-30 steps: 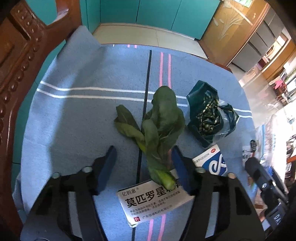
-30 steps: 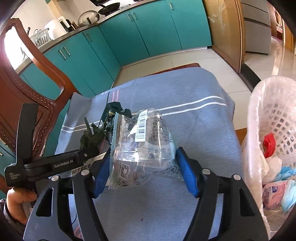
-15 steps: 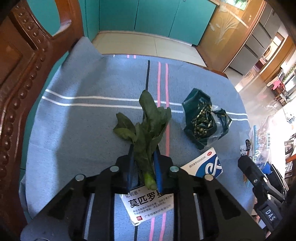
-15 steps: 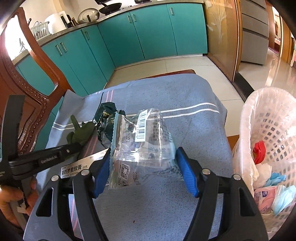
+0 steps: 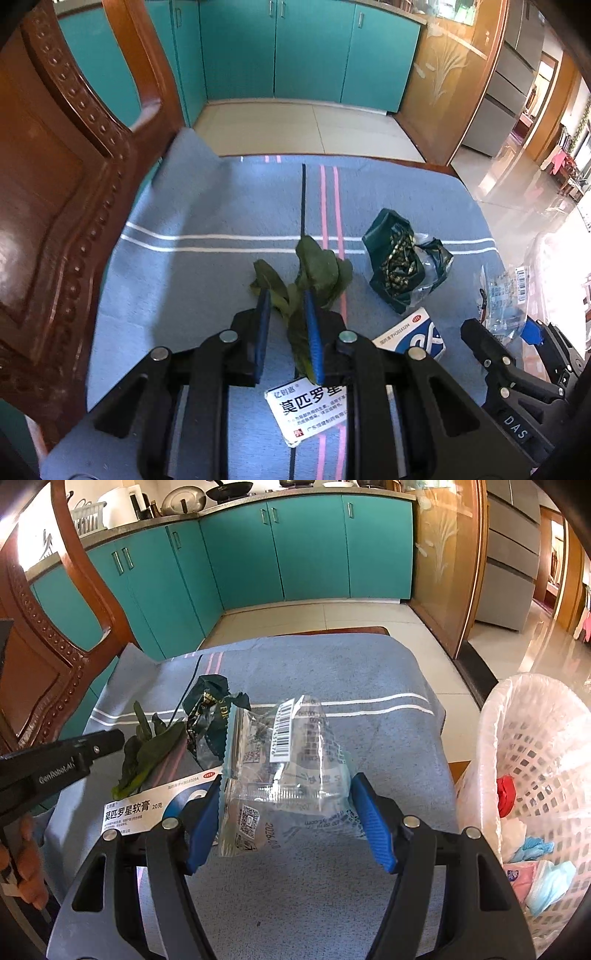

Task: Collect trash

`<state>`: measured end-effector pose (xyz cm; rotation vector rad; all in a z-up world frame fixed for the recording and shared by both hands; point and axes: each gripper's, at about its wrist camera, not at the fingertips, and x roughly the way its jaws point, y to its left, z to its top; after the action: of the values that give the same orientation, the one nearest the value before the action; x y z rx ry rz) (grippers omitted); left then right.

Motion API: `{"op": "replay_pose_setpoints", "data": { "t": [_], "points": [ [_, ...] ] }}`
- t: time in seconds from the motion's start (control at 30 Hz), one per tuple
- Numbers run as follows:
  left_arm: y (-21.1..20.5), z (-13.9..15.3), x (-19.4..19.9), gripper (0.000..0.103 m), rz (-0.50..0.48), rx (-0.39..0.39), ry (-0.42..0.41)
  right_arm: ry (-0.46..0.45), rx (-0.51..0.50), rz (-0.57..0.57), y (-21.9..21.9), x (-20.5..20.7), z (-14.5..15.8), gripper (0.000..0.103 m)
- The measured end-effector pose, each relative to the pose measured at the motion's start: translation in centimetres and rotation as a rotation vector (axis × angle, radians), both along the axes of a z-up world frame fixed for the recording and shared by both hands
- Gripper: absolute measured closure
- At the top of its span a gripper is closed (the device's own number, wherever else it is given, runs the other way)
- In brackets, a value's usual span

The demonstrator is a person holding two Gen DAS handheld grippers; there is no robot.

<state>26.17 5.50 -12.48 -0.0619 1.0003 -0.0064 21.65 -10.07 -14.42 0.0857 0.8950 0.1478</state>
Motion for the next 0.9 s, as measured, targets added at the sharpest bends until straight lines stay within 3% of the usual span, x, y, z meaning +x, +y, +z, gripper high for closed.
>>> {"op": "replay_pose_setpoints", "data": {
  "t": [0.37,0.9],
  "points": [
    [-0.5,2.8,-1.4,0.087,-0.004,0.078,-0.136,-0.020,0.000,-0.004,0.1,-0.2,0.4,0.035],
    [-0.6,3.7,-1.6,0.090,-0.007,0.098,-0.197,-0.023,0.002,-0.003,0.1,-0.3,0.4,0.035]
  ]
}}
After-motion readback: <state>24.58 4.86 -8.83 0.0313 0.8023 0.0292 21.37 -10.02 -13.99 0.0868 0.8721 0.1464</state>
